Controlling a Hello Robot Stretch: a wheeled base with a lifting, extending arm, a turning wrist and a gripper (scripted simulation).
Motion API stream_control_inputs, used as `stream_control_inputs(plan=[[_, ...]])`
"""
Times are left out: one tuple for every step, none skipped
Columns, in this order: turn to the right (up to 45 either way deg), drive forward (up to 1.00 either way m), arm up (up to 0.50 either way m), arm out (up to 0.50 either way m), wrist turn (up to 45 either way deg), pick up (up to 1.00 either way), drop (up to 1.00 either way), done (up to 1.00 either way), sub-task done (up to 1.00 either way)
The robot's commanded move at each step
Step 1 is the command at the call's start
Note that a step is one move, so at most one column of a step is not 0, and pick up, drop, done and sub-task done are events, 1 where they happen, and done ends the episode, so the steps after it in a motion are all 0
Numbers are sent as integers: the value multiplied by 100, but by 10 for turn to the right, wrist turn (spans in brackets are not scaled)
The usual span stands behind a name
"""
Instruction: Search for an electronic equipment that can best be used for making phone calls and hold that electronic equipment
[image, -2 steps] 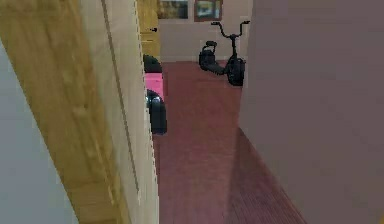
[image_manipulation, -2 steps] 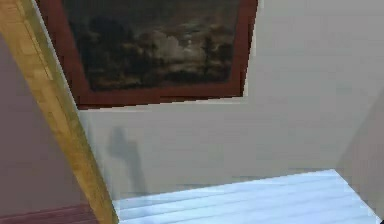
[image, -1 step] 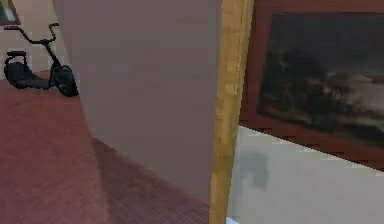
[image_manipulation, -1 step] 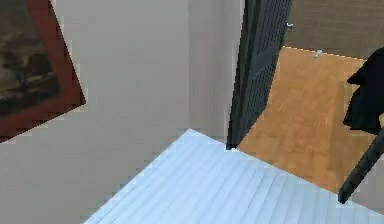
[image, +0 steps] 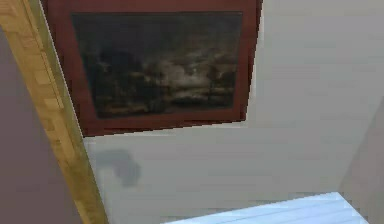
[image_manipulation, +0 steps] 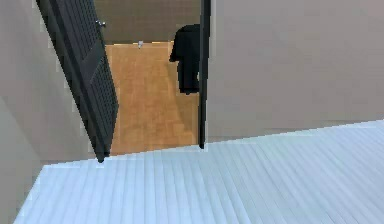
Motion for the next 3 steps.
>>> stream_control_inputs(plan=[[180, 0, 0, 0, 0, 0, 0, 0, 0], [0, 5, 0, 0, 0, 0, 0, 0, 0], [-450, 0, 0, 0, 0, 0, 0, 0, 0]])
